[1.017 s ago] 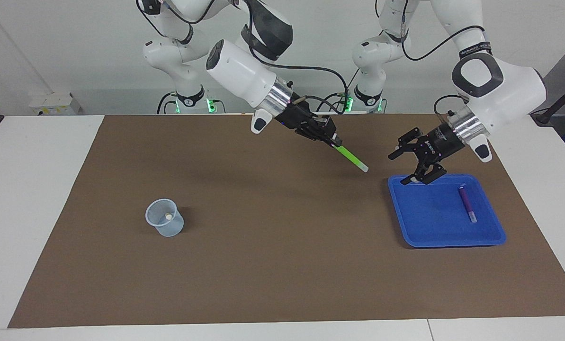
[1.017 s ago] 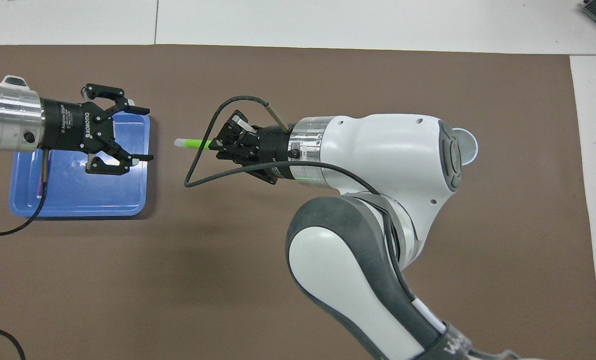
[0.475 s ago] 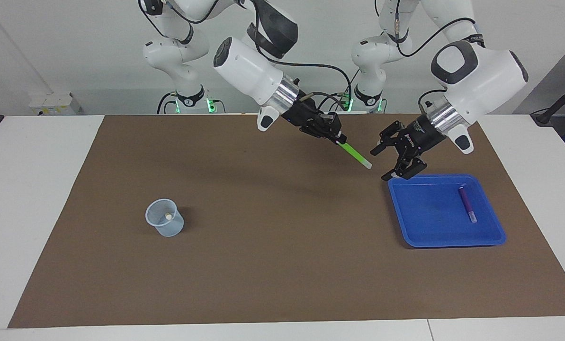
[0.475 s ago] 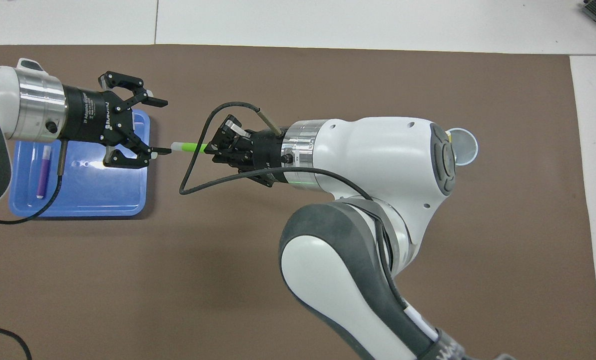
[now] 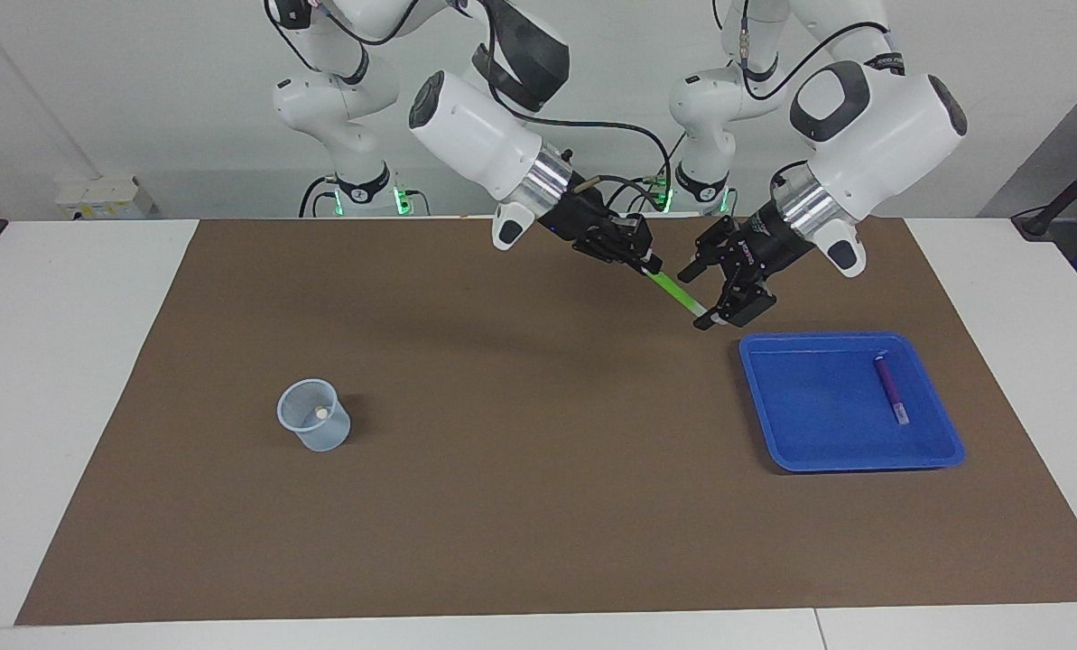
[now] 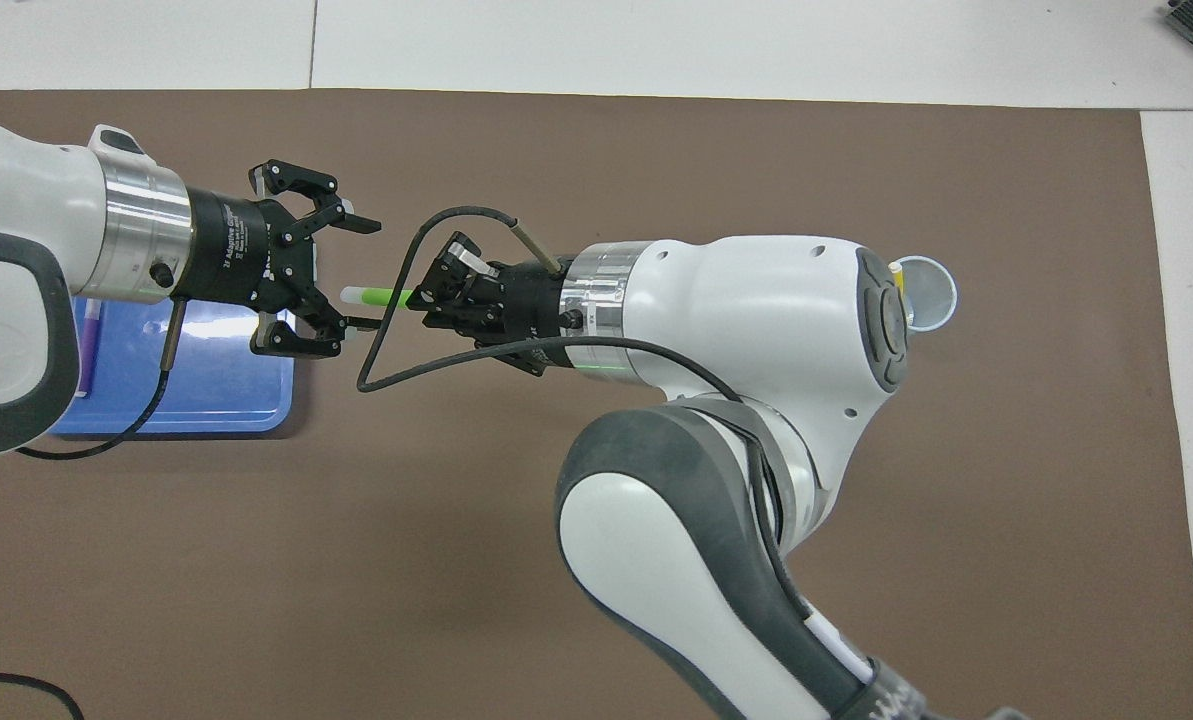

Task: Right arm passes pens to left for tray arrangement
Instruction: 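Hold out the green pen with the right gripper while the left gripper approaches, then close the left gripper on the green pen held by the right gripper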

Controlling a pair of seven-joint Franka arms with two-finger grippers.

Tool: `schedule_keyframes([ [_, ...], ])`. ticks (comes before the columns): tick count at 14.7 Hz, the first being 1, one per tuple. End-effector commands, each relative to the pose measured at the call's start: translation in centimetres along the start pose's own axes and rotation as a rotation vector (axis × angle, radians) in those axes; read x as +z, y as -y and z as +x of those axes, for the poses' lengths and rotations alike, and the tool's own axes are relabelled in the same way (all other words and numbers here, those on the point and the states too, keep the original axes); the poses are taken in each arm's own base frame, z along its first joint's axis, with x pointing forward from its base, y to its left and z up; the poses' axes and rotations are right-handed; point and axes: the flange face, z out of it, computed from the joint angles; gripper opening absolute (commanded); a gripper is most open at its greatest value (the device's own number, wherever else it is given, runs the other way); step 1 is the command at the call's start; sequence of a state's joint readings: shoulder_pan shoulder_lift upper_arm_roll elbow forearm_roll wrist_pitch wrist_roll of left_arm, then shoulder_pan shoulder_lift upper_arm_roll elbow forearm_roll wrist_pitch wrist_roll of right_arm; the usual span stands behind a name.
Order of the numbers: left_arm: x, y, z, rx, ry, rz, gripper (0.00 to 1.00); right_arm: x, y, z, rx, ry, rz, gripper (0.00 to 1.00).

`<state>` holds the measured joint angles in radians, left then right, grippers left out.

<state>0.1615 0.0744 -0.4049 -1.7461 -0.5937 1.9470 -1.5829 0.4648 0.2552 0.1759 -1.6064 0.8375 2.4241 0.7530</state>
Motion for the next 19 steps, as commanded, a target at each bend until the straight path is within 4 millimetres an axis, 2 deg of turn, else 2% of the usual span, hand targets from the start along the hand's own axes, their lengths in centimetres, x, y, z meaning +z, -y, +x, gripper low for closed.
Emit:
schedule_keyframes([
  [1, 0.2, 1.6, -0.1, 0.014, -0.032, 0.016, 0.90, 0.1, 0.3, 0.2, -0.019, -0.014, 0.002, 0.00],
  [3, 0.8, 2.1, -0.3, 0.020, -0.037, 0.026, 0.89, 0.1, 0.3, 0.2, -0.021, -0.014, 0.002, 0.00],
  [4, 1.4, 2.8, -0.7, 0.038, -0.044, 0.038, 0.83, 0.2, 0.4, 0.1, -0.022, -0.013, 0.002, 0.00],
  [5, 1.5, 3.0, -0.6, 0.054, -0.047, 0.042, 0.69, 0.1, 0.3, 0.2, -0.021, -0.014, 0.002, 0.00],
  [6, 1.6, 3.1, -0.6, 0.065, -0.047, 0.045, 0.43, 0.1, 0.3, 0.2, -0.021, -0.014, 0.002, 0.00],
  [7, 1.5, 3.0, -0.7, 0.063, -0.045, 0.043, 0.22, 0.1, 0.4, 0.2, -0.021, -0.014, 0.003, 0.00],
  [8, 1.5, 3.0, -0.8, 0.063, -0.045, 0.040, 0.14, 0.1, 0.4, 0.2, -0.021, -0.014, 0.003, 0.00],
  [9, 1.3, 3.0, -0.8, 0.064, -0.044, 0.039, 0.00, 0.1, 0.4, 0.2, -0.021, -0.014, 0.003, 0.00],
  [17, -0.2, 2.5, 0.6, 0.044, -0.047, 0.014, 0.00, 0.1, 0.3, 0.2, -0.020, -0.011, -0.002, 0.00],
  [19, -1.0, 2.2, 1.7, 0.063, -0.049, 0.009, 0.00, 0.1, 0.3, 0.3, -0.020, -0.009, -0.003, 0.00],
])
